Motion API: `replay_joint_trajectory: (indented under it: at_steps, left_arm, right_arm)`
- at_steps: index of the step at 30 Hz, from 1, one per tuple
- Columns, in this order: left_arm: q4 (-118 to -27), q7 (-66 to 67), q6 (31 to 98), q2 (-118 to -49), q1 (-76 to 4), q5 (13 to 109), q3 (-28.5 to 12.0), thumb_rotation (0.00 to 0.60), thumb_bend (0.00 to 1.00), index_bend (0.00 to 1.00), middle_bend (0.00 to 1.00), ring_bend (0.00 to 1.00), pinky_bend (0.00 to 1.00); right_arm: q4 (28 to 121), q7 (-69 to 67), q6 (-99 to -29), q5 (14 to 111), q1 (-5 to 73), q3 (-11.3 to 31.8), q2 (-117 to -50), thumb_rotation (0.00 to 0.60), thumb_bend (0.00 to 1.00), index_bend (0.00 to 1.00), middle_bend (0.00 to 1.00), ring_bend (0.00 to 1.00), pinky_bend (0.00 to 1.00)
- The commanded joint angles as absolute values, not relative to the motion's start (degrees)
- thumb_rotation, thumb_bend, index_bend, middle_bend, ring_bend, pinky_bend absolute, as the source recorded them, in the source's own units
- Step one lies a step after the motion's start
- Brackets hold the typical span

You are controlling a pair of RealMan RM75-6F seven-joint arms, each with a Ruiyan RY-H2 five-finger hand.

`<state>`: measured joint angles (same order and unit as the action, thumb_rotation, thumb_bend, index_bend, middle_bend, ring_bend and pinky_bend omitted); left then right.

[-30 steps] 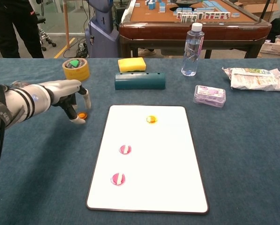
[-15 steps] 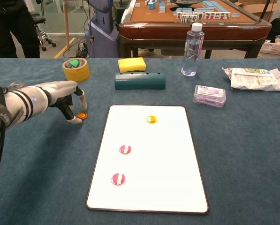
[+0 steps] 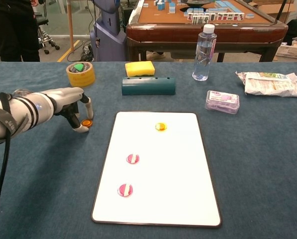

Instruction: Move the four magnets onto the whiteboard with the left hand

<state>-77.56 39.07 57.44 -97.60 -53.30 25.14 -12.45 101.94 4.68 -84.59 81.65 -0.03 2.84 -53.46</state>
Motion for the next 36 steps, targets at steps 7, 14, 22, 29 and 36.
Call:
replay_joint_trajectory:
  at_steps: [7,14,22,29,36]
  left_arm:
    - [-77.6,40.2,57.7,-97.8,-53.3,24.4,-12.6,0.600,0.29,0.53,1.00,1.00,1.00]
    - [-77.7,40.4,57.7,-97.7,-53.3,24.3,-12.9,0.600,0.30,0.58,1.00,1.00,1.00]
    - [-78.1,40.7,57.9,-97.6,-53.1,24.6,-12.8,0.600,0.30,0.62,1.00,1.00,1.00]
    - [-79.6,40.7,58.6,-96.9,-53.0,25.5,-13.1,0.600,0.30,0.63,1.00,1.00,1.00]
    - [-83.1,41.2,60.1,-95.8,-53.2,27.5,-13.2,0.600,0.30,0.63,1.00,1.00,1.00]
  right_arm:
    - [102.0,4.7,-84.7,81.7,-0.1,2.8,-53.4,0.600,0.13,0.29,0.32,0.37,0.60]
    - [102.0,4.7,-84.6,81.6,0.0,2.8,-53.4,0.600,0.13,0.29,0.32,0.37,0.60]
    - [102.0,4.6,-84.7,81.6,-0.1,2.8,-53.4,0.600,0.13,0.29,0.32,0.37,0.60]
    - [102.0,4.7,-84.6,81.6,0.0,2.8,-53.4,0.600,0.13,0.29,0.32,0.37,0.60]
    - [102.0,4.6,-84.7,81.7,0.0,2.8,-53.4,0.600,0.13,0.29,0.32,0.37,0.60]
